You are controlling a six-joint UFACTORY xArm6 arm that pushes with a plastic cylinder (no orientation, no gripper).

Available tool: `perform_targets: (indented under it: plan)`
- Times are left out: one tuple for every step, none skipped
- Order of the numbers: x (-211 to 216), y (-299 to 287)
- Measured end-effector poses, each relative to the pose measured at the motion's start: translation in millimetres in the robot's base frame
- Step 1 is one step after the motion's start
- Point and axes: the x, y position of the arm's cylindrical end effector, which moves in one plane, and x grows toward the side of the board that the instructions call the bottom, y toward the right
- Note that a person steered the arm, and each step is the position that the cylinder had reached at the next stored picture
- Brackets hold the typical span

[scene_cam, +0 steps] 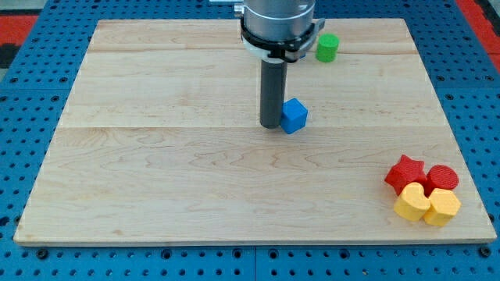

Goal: Move the blue cube towards the red star

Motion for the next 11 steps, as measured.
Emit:
perform_targets:
  plan:
    - [-24.6,-9.9]
    - [-25.7,56.0]
    - [-5.0,71.5]
    - [10.4,51.5]
    - [17.2,18.1]
    - [34.6,45.6]
    - [44.7,82.1]
    - [59.5,94.3]
    - [59.9,98.8]
    - [38.3,105.3]
    - [29.4,128.7]
